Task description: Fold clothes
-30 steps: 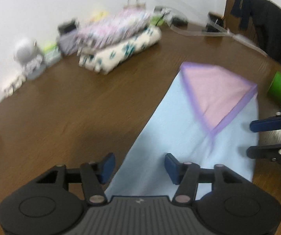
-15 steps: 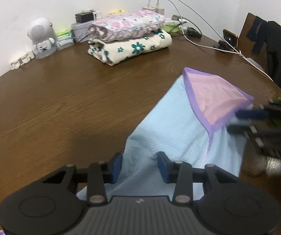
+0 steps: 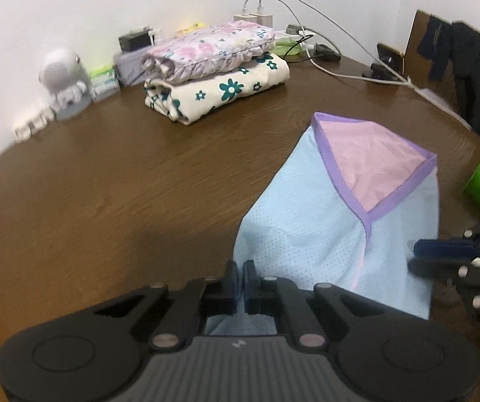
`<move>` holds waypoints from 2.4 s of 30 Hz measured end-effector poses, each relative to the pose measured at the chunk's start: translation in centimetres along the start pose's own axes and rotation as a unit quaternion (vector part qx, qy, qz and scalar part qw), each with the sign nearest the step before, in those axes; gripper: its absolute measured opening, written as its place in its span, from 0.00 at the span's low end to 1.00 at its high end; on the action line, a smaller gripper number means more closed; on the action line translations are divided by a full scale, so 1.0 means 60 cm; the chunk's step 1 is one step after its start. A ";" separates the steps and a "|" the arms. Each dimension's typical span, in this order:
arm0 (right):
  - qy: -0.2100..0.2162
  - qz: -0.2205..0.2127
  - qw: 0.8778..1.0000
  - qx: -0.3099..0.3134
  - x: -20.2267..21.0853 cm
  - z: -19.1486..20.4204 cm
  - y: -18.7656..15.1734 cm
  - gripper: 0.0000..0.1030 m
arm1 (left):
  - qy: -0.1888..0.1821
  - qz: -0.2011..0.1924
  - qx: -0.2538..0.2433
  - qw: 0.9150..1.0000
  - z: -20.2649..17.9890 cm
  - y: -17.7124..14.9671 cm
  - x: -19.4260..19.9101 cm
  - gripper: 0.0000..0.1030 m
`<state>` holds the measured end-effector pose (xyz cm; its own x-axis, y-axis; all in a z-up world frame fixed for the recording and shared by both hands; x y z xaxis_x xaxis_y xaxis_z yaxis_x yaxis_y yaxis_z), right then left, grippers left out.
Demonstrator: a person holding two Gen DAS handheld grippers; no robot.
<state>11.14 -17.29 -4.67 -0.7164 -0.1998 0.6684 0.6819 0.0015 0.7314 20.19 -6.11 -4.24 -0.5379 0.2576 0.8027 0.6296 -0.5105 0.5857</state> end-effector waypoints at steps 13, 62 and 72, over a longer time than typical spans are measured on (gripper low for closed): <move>0.000 -0.007 1.000 -0.023 -0.032 -0.003 0.054 0.18 | 0.018 -0.017 0.026 0.999 0.071 0.009 0.058 0.32; 0.176 0.039 0.983 0.028 0.137 0.127 -0.081 0.45 | -0.017 -0.126 0.108 0.986 -0.182 -0.294 0.231 0.34; 0.179 0.059 0.981 -0.042 0.079 0.125 -0.078 0.03 | 0.025 -0.173 0.086 0.981 -0.194 -0.277 0.290 0.01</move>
<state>3.43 -10.92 -3.92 -0.5444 -0.5339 0.6470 0.7780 -0.0331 0.6273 -6.14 -2.67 -1.30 -0.7603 0.3478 0.5486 0.4875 -0.2526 0.8358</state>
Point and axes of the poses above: each gripper's, at about its wrist camera, not at the fingertips, and x roughly against the way its jaws point, z to its left, y to its top, the point moved 9 cm from there along -x, roughly the way its jaws point, and after that the axes turned 3 degrees about -x, right-handed, at the moved point
